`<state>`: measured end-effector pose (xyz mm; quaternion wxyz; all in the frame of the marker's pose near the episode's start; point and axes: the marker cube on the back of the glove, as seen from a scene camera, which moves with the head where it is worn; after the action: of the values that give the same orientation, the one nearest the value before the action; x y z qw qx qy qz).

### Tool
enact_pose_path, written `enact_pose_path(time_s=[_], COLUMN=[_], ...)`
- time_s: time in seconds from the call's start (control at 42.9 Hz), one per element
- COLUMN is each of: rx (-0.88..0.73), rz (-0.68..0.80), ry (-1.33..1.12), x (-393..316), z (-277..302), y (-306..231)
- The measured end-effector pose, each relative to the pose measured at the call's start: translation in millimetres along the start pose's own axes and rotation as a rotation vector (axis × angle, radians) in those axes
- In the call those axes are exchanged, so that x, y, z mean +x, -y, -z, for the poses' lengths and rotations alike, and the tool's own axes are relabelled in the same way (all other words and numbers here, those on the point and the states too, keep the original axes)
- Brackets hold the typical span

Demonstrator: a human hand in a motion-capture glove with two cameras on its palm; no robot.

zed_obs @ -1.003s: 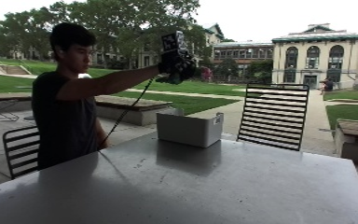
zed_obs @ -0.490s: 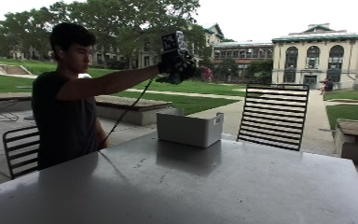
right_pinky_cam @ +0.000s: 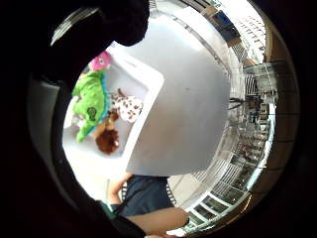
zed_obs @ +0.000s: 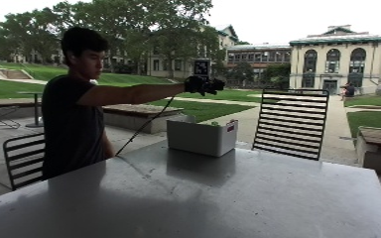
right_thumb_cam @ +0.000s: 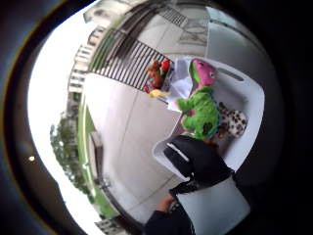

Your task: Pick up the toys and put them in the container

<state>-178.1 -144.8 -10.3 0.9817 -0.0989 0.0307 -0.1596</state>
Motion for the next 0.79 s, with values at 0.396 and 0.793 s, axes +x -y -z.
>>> enact_pose_path(time_s=[0.396, 0.793], rx=[0.09, 0.149], rz=[-0.045, -0.306], ry=[0.004, 0.001], x=[38, 69], z=[19, 16], y=[-45, -141])
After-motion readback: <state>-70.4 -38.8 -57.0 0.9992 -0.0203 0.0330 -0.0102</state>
